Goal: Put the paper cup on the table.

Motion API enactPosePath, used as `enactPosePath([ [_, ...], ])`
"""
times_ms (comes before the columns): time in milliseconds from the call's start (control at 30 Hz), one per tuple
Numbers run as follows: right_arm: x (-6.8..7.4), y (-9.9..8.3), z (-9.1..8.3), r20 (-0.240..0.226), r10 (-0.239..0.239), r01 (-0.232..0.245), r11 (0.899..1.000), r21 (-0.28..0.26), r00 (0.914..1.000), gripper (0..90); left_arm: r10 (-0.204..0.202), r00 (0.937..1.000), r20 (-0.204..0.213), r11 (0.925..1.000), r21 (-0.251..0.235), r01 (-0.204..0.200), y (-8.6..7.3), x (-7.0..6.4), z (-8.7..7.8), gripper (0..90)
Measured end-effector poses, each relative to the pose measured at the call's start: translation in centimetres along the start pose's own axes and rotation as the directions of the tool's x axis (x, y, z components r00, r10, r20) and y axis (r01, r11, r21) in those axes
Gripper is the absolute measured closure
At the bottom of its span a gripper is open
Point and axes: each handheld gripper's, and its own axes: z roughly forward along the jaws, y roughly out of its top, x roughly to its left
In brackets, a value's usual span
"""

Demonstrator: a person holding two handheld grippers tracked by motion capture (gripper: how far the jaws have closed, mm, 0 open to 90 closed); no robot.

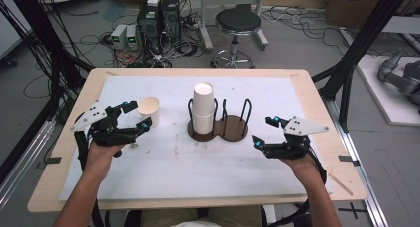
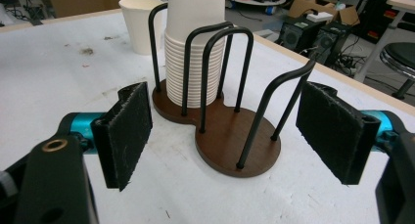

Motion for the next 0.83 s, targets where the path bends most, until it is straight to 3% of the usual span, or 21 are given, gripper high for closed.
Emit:
enactPosePath([
  [233, 0.06, 0.22, -0.02, 0.005, -0.017, 0.017, 1.000, -0.006, 0.9998, 21.5, -0.004, 1.0000, 0.000, 1.0000, 0.002, 0.004, -0.13, -0.14, -0.10, 17.1],
  [833, -0.18, 0.05, 0.05, 0.008, -0.007, 0.007, 1.000, -0.006, 0.9999, 21.5, 0.001, 1.0000, 0.004, 0.9997, 0.026, -0.001, -0.59, -0.04, 0.04, 17.1],
])
